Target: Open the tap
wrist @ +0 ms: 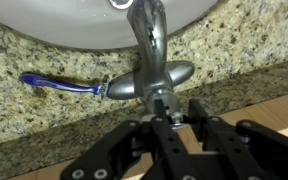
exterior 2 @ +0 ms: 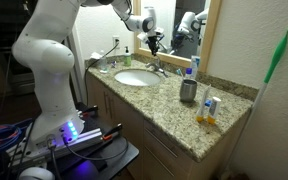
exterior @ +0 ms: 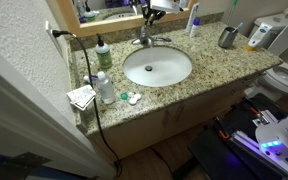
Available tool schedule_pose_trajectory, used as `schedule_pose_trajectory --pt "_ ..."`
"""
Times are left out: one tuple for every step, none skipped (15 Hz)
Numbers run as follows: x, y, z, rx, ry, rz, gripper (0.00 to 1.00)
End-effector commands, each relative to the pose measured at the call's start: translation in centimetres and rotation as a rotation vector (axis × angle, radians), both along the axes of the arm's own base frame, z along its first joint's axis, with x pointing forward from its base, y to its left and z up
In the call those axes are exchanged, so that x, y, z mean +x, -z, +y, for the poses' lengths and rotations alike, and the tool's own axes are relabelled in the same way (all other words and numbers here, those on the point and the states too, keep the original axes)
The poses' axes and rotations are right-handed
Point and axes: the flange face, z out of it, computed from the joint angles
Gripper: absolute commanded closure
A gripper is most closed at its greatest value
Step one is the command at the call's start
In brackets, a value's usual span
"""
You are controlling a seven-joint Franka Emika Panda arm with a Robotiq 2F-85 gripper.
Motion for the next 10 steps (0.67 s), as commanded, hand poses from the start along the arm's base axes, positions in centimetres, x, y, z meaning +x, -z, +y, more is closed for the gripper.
schedule_pose_trajectory --pt "-1.2 -3.0 -2.0 0.071 0.064 -0.066 0.93" --pt "-1.3 -3.1 -2.1 0.088 0.076 -0.078 0.93" --pt "-1.5 -3.2 -2.2 0.101 0.089 -0.096 0.93" --pt "-1.6 -3.3 -2.2 0.111 0.095 -0.113 0.93" --pt "-1.9 -3.5 -2.2 0.120 0.103 -0.113 0.46" --pt "-2.3 -3.8 -2.1 0.116 0.082 -0.112 0.44" --pt "-2.8 -5.0 -2.1 0.091 0.065 -0.134 0.39" --pt "-3.6 -6.3 -2.2 0.070 0.048 -0.139 0.31" --pt "-4.4 -7.6 -2.2 0.053 0.026 -0.134 0.25" --pt "-5.5 -9.0 -2.3 0.027 0.009 -0.132 0.17"
